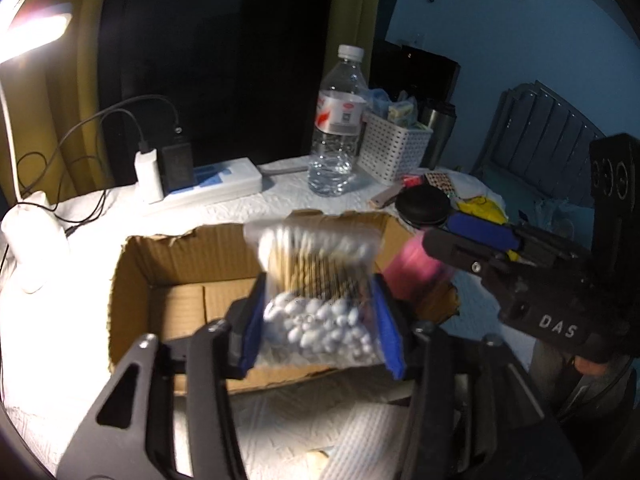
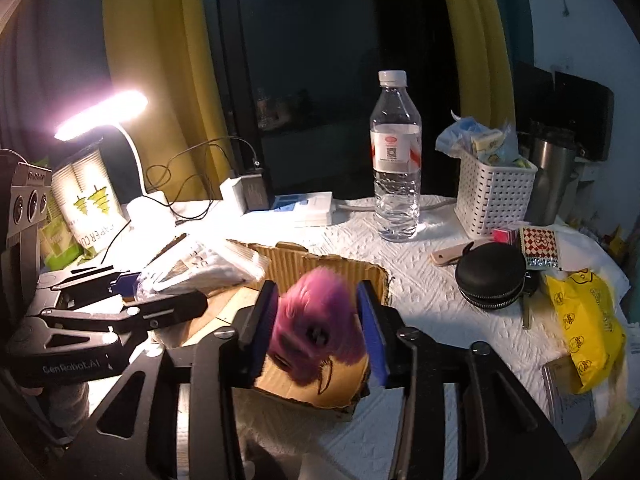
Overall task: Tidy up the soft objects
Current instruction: 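Drop the swab bag into the box with the left tool while the right tool drops the pink plush, then grasp the white towel with the left tool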
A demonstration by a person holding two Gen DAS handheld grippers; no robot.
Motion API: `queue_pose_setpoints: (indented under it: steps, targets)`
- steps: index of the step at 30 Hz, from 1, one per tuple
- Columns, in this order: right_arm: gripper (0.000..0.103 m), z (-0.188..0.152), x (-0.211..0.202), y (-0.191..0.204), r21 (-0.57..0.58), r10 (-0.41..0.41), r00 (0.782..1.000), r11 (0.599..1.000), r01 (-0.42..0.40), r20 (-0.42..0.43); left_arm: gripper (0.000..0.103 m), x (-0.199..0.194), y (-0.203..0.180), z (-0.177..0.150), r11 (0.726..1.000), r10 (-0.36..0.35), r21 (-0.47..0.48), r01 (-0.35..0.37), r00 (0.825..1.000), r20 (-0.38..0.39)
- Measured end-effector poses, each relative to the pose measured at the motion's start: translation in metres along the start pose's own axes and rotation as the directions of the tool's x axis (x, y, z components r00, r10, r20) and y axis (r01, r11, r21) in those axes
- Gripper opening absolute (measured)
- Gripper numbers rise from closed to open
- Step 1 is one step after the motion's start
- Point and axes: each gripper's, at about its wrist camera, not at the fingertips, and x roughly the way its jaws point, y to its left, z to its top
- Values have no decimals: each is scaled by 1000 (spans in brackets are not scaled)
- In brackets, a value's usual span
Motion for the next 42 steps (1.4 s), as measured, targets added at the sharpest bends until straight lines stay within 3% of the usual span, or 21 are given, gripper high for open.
queue_pose_setpoints:
  steps: [2, 5, 24, 35, 42]
  targets:
    - [55, 1, -4, -3, 9, -1, 1000, 1000, 1, 9, 54, -2, -2, 0, 1000, -6, 6, 6, 1000, 6]
    - [55, 1, -12, -5, 19, -17, 1000, 1000, 17, 21, 67, -10, -3, -1, 1000, 5, 9, -5, 1000, 21]
    - [55, -34, -87, 22, 22, -96, 995, 995, 95, 39, 67, -76, -24, -41, 999, -39, 29, 38, 998, 45]
    - [55, -65, -97, 18, 43, -97, 995, 994, 97, -5, 67, -68, -43, -68, 998, -31, 57, 32, 999, -24]
    - [55, -79, -98, 1, 80, -90, 996, 993, 90, -9, 67, -43, -60, -83, 995, -26, 95, 37, 993, -112]
